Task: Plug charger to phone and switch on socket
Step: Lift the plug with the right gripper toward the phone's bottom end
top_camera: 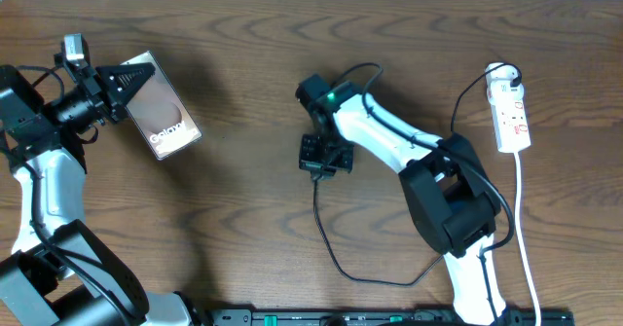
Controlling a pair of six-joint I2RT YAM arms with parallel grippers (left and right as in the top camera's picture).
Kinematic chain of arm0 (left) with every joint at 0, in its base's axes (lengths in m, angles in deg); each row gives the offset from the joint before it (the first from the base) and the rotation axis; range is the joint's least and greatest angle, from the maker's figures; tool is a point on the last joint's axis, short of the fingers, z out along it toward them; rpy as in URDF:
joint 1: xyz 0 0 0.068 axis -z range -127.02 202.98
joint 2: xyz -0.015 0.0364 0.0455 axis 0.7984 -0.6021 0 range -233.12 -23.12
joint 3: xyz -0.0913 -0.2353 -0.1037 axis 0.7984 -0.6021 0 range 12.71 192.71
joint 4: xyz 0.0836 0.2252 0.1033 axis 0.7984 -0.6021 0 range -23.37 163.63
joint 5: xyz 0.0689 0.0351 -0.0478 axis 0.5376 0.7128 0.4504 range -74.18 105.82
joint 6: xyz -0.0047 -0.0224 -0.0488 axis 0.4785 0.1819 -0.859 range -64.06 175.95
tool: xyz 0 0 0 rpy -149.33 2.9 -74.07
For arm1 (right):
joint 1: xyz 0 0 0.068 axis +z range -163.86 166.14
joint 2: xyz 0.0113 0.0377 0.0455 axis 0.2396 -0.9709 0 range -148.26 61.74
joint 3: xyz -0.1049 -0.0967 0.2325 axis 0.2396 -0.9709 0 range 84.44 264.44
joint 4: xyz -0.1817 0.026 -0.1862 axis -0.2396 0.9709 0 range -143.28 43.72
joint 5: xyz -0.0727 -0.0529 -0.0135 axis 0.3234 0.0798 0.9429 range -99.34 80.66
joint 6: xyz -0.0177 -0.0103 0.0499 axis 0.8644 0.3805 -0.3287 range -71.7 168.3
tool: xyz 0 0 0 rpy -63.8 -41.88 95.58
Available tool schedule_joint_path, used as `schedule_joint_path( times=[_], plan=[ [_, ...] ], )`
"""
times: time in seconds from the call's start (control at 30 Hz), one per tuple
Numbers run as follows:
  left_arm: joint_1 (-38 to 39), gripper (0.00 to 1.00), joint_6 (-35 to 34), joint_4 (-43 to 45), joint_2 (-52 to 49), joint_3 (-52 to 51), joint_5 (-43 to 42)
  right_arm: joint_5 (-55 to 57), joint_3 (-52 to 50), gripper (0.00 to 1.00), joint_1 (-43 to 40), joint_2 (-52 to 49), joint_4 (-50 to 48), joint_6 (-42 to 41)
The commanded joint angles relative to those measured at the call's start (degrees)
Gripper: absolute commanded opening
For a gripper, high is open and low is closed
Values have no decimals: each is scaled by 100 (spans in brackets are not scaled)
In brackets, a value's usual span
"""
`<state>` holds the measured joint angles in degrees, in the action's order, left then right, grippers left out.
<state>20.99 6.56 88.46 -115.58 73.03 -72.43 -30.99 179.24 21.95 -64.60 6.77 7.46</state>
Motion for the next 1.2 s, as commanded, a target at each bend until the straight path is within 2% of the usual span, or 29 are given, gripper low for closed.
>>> schedule_joint_path(
  times=[0.0,0.17,0.27,0.4,0.6,0.83,1.03,1.17],
  plan=[
    [-9,7,72,33,72,-31,-173,-807,393,1,-129,-28,103,951],
    [-9,7,72,33,72,-31,-173,-1467,761,1,-232,-28,210,1646],
    [-9,8,72,31,72,-31,-175,-2710,863,1,-278,-28,17,2472],
    [-9,7,72,33,72,-33,-175,-4030,866,1,-328,-28,-308,2994],
    [-9,8,68,31,72,-33,-179,-5893,866,1,-334,-28,-540,4601],
    [-9,8,70,33,72,-33,-177,-6192,863,1,-142,-28,-503,5694],
    [-9,7,72,37,72,-31,-170,-6210,863,1,72,-28,-592,5810],
    [-7,7,72,37,72,-33,-118,-6607,863,1,227,-28,-876,5805]
  ],
)
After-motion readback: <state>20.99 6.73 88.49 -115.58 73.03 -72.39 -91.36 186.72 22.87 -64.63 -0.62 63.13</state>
